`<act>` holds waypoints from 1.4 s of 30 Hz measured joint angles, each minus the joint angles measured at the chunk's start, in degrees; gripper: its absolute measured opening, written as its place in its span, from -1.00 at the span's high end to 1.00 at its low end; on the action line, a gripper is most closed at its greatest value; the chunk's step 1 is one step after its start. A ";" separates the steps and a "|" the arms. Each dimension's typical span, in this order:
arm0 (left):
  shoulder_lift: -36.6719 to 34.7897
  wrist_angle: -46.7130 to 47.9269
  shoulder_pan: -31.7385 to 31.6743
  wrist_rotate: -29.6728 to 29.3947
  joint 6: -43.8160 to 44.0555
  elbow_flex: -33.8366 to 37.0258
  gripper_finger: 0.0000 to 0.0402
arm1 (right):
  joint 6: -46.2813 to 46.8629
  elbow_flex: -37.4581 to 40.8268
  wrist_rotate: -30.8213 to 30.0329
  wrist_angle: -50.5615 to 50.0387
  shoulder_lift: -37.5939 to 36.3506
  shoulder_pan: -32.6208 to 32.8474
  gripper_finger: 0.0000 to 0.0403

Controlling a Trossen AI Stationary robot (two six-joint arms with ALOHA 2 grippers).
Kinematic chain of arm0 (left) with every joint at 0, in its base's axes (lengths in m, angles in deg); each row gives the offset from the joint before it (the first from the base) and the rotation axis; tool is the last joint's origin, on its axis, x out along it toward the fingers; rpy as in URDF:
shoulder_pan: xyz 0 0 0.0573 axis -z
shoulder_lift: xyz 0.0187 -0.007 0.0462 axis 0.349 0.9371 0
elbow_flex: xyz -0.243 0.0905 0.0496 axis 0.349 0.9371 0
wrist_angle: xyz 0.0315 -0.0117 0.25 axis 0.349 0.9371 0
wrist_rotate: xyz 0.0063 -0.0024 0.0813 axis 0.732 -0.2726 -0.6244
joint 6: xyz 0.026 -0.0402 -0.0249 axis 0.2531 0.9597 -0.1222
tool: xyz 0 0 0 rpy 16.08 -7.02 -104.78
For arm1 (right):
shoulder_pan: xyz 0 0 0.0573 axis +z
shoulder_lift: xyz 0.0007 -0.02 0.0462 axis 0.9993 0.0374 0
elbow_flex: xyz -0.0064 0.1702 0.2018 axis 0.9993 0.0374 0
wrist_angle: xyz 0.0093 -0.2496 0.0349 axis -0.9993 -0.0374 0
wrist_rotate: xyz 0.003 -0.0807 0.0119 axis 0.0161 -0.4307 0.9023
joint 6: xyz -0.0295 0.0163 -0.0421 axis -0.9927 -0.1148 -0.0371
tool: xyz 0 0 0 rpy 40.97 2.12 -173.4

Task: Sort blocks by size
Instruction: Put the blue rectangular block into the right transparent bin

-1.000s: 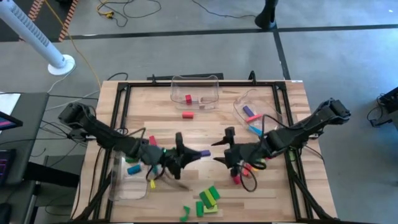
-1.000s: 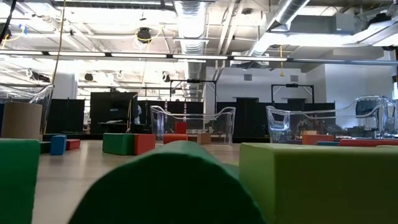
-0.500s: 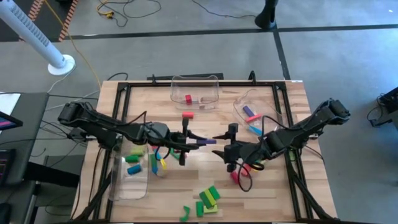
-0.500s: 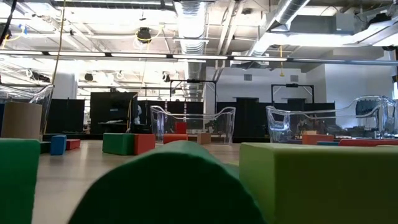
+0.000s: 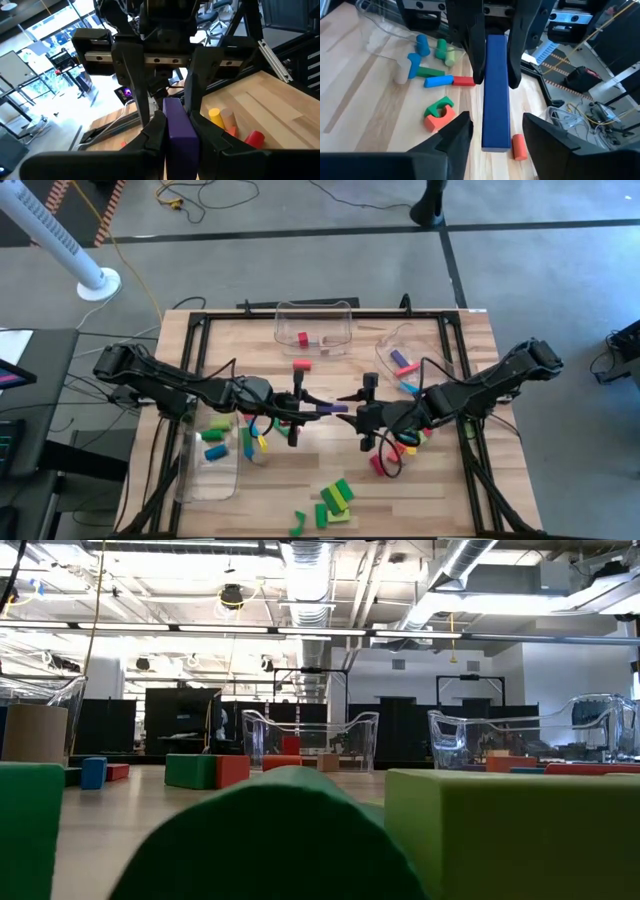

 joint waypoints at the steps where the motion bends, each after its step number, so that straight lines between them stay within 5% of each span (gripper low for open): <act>1: 0.00 0.00 0.00 0.10 0.17 0.00 0.70 | 0.14 0.00 0.06 0.13 0.00 -0.22 0.04; 16: 0.00 0.41 -0.04 0.43 1.06 0.00 0.69 | -0.08 0.00 0.39 0.42 0.04 -0.53 0.55; 28: -0.31 2.56 0.80 0.02 1.75 0.00 0.49 | 3.22 0.00 -0.08 -2.71 0.04 -0.37 0.55; 36: -3.90 13.70 2.37 -4.51 2.30 0.00 0.18 | 9.04 0.00 -1.52 -10.64 -0.08 -0.46 0.55; 42: -7.63 23.45 3.81 -6.45 6.52 0.00 0.13 | 13.06 0.00 -2.68 -16.99 -1.25 -1.14 0.55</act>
